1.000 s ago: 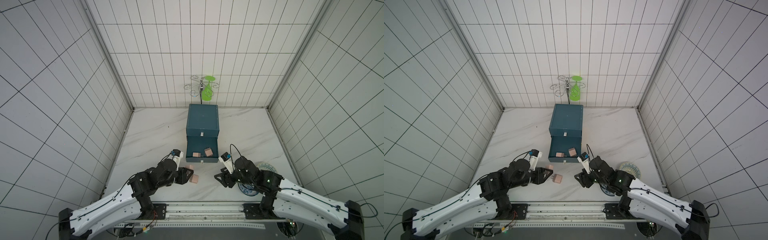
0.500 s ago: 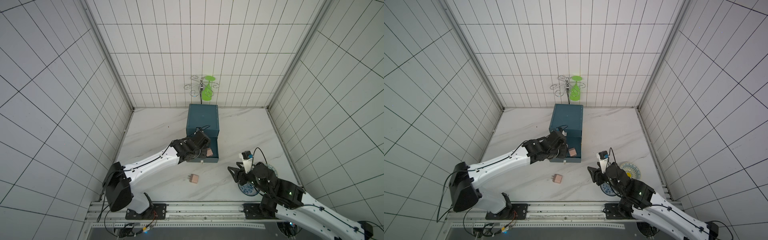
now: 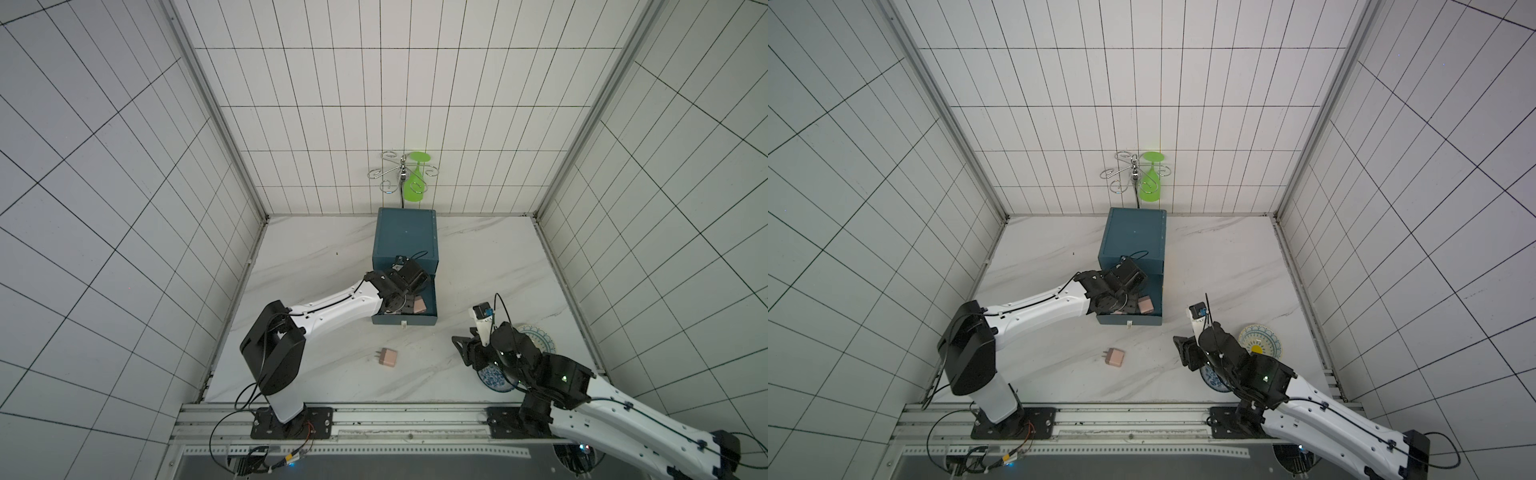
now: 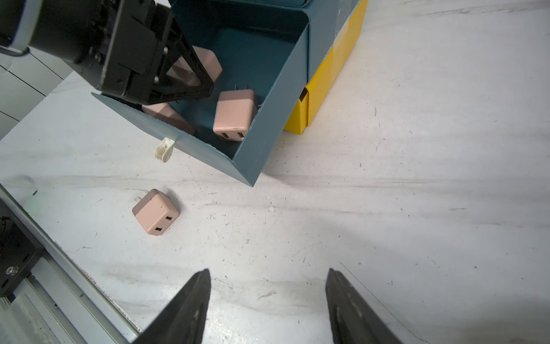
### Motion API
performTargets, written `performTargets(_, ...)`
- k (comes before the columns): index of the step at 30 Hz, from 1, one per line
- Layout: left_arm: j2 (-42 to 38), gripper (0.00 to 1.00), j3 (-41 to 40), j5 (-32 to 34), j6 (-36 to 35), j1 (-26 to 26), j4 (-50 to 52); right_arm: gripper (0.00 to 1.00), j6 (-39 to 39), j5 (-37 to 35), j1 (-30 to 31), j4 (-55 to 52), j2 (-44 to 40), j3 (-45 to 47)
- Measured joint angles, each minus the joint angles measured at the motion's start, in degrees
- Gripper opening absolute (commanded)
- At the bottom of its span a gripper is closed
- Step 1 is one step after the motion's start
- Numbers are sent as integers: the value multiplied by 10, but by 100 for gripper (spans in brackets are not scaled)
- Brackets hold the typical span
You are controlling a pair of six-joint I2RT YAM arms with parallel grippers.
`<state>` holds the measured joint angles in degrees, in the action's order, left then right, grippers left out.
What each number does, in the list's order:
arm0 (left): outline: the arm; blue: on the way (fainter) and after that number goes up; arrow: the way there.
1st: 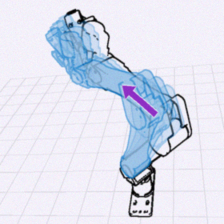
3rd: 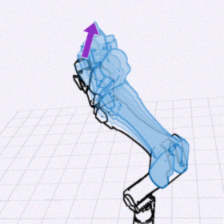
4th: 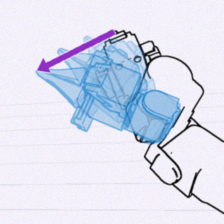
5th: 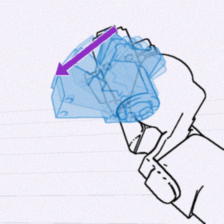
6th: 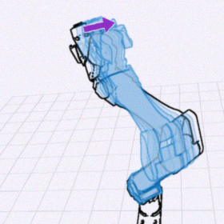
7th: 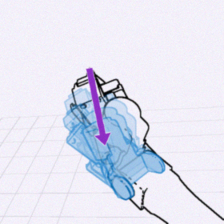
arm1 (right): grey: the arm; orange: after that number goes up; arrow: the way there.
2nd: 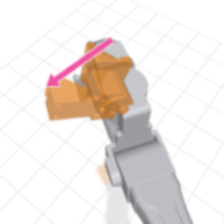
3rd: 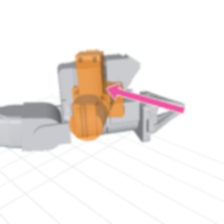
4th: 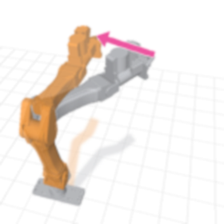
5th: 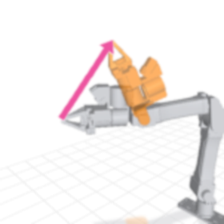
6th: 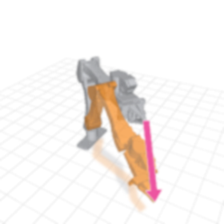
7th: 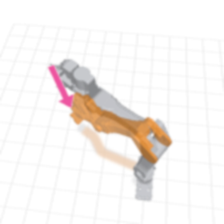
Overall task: Place the plugs into the drawer by color
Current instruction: Place the plug in the drawer.
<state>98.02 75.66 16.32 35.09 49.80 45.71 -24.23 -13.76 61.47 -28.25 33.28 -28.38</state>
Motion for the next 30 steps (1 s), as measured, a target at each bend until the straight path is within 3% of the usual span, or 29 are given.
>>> performTargets(8,14,47,1,10,0,-2,-9,66,0,0,0,1,4,0)
performTargets(11,14,61,1,7,1,-3,-10,66,0,0,0,1,8,0)
performTargets(14,14,67,-1,7,2,-3,-13,66,0,0,0,2,16,0)
performTargets(24,-13,67,-9,-16,2,-6,-17,66,5,24,0,10,42,0)
performTargets(27,-66,67,-22,-30,1,-7,-24,71,11,68,16,37,63,0)
performTargets(30,-161,68,-65,-56,-2,-10,-61,73,10,78,77,69,120,-7)
